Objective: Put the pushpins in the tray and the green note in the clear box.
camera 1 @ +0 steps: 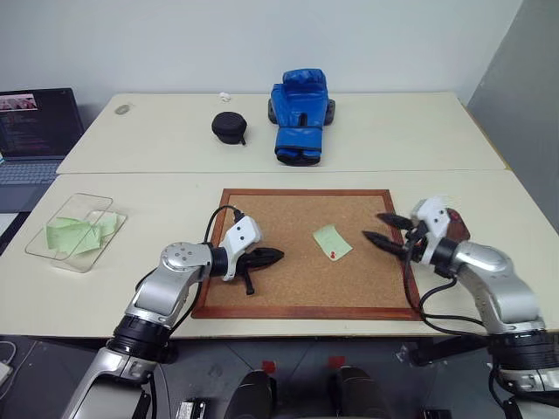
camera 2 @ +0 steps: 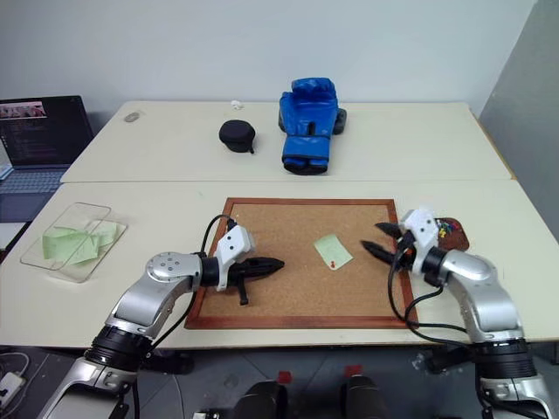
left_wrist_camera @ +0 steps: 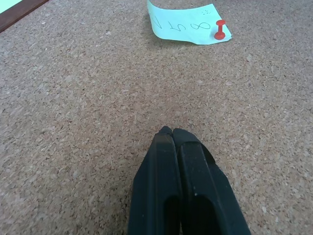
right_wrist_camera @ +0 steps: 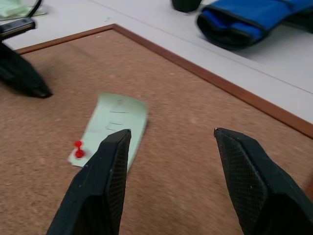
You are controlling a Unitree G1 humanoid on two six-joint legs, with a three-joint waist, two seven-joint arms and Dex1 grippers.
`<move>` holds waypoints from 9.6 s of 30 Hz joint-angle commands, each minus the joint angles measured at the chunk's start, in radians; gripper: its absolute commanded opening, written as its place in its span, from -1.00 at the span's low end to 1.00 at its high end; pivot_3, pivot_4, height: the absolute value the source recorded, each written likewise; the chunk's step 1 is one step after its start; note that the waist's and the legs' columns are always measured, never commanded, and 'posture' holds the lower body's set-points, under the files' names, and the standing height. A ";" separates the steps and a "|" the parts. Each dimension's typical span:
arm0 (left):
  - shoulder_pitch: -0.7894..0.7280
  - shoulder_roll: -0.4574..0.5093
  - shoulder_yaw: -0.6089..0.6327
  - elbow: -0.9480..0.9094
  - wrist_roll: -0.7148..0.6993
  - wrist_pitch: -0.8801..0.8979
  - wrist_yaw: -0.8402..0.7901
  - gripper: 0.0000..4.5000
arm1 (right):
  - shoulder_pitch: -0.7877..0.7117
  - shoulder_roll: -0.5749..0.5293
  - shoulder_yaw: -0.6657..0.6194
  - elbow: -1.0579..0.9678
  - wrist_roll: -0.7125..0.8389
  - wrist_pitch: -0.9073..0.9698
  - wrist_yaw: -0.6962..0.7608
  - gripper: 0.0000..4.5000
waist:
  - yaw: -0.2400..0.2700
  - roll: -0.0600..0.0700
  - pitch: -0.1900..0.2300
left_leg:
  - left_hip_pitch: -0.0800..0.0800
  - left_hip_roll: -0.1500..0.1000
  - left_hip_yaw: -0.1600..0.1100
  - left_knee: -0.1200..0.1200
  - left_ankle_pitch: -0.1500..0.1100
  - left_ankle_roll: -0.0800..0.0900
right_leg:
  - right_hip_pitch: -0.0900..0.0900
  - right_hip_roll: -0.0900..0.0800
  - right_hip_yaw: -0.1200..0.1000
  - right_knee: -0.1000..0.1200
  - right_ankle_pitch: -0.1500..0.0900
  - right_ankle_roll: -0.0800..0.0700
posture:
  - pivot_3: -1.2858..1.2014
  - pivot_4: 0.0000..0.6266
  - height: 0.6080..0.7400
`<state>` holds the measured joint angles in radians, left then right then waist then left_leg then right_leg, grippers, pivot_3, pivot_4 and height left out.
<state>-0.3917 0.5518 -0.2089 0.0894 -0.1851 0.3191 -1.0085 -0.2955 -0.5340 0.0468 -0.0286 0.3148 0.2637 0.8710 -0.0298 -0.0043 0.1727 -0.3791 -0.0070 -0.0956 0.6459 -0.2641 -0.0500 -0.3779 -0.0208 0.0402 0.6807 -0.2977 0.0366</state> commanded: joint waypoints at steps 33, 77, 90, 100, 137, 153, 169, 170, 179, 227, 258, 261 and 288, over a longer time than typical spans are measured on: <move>0.028 0.000 -0.030 -0.009 0.025 0.025 0.013 -1.00 | -0.080 0.101 0.124 0.154 -0.090 -0.158 0.061 -0.99 | -0.001 0.000 0.000 | 0.000 0.000 -0.001 0.000 0.000 0.000 | 0.000 0.000 0.000 0.000 0.000 0.000 | 0.03 -0.52 1.00; 0.028 -0.004 -0.022 -0.027 0.024 0.030 -0.005 -1.00 | 0.013 0.057 -0.414 0.045 -0.001 0.277 -0.525 -0.89 | -0.001 -0.001 -0.001 | -0.001 0.000 0.001 -0.001 0.000 0.000 | -0.001 0.000 0.002 0.000 0.000 0.000 | 0.03 -0.52 1.00; 0.033 -0.004 -0.021 -0.034 0.021 0.031 -0.007 -1.00 | 0.011 0.041 -0.414 0.101 -0.028 0.231 -0.530 0.32 | -0.001 -0.001 -0.001 | -0.001 0.000 0.001 -0.001 0.000 0.000 | -0.001 0.000 0.002 0.000 0.000 0.000 | 0.03 -0.52 1.00; 0.032 -0.010 -0.026 -0.029 0.021 0.026 -0.006 -1.00 | 0.037 0.008 -0.376 0.115 -0.072 0.180 -0.509 0.82 | -0.001 -0.001 -0.001 | -0.001 0.000 0.001 -0.001 0.000 0.000 | -0.001 0.000 0.002 0.000 0.000 0.000 | 0.03 -0.52 1.00; 0.020 -0.002 -0.009 -0.044 0.012 0.030 -0.010 -1.00 | 0.086 -0.120 -0.082 -0.206 0.115 0.082 0.047 0.99 | 0.001 0.000 0.000 | -0.001 0.000 -0.001 0.000 0.000 0.000 | 0.000 0.000 0.000 -0.001 0.000 0.000 | 0.03 -0.52 1.00; -0.217 0.013 0.054 -0.050 -0.117 0.166 -0.118 -0.69 | 0.198 -0.105 -0.104 -0.337 0.127 0.130 -0.040 1.00 | 0.000 -0.008 0.005 | -0.003 0.000 -0.002 0.000 0.000 0.000 | -0.002 0.002 -0.002 0.000 0.000 0.000 | 0.03 -0.52 1.00; -0.426 -0.208 -0.084 0.463 0.078 -0.145 -0.116 0.27 | 0.251 -0.097 -0.127 -0.419 0.133 0.146 -0.107 1.00 | -0.001 -0.013 0.008 | -0.004 -0.001 -0.001 0.000 0.000 0.000 | -0.003 0.001 0.000 -0.001 0.000 0.000 | 0.03 -0.52 1.00; -0.432 -0.221 -0.087 0.487 0.086 -0.160 -0.117 0.27 | 0.252 -0.097 -0.127 -0.420 0.132 0.145 -0.107 1.00 | -0.002 -0.013 0.008 | -0.004 -0.001 0.000 0.000 0.000 0.000 | -0.003 0.001 0.000 -0.001 0.000 0.000 | 0.03 -0.52 1.00; -0.454 -0.273 -0.093 0.556 0.113 -0.195 -0.144 0.08 | 0.254 -0.109 -0.126 -0.417 0.119 0.129 -0.102 1.00 | -0.003 -0.013 0.008 | -0.004 -0.001 0.000 0.000 0.000 0.000 | -0.003 0.002 0.000 0.000 0.000 0.000 | 0.03 -0.52 1.00; 0.140 0.102 1.132 -0.217 0.000 0.306 0.754 -0.98 | -0.302 0.173 0.127 -0.228 0.281 0.198 0.105 1.00 | 0.002 -0.017 0.009 | -0.006 0.002 -0.009 0.000 0.000 -0.001 | -0.008 -0.004 -0.001 0.001 0.000 -0.001 | 0.03 -0.52 1.00; 0.039 0.090 0.981 0.100 -0.145 0.205 0.859 0.83 | -0.210 0.132 0.100 -0.310 0.264 0.208 0.024 1.00 | -0.002 -0.021 0.007 | -0.006 0.003 -0.008 -0.001 0.000 -0.001 | -0.010 -0.004 -0.002 0.001 0.001 -0.002 | 0.03 -0.52 1.00; 0.052 0.130 0.925 0.119 -0.070 0.164 0.886 0.97 | -0.213 0.131 0.100 -0.305 0.265 0.208 0.022 1.00 | -0.002 -0.021 0.007 | -0.006 0.003 -0.008 -0.001 0.000 -0.001 | -0.010 -0.004 -0.002 0.001 0.001 -0.002 | 0.03 -0.52 1.00; 0.103 0.246 0.767 0.081 0.009 0.172 0.862 0.97 | -0.221 0.134 0.099 -0.291 0.260 0.205 0.012 1.00 | -0.002 -0.022 0.007 | -0.006 0.003 -0.007 -0.001 0.000 -0.001 | -0.010 -0.004 -0.002 0.001 0.001 -0.002 | 0.03 -0.52 1.00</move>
<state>-0.2970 0.7439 0.5821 0.2028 -0.2334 0.5496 -0.1456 -0.5012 -0.4008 0.1704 -0.3020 0.5700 0.4767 0.8864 -0.0315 -0.0263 0.1794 -0.3850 -0.0042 -0.1030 0.6449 -0.2644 -0.0511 -0.3881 -0.0249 0.0386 0.6821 -0.2963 0.0345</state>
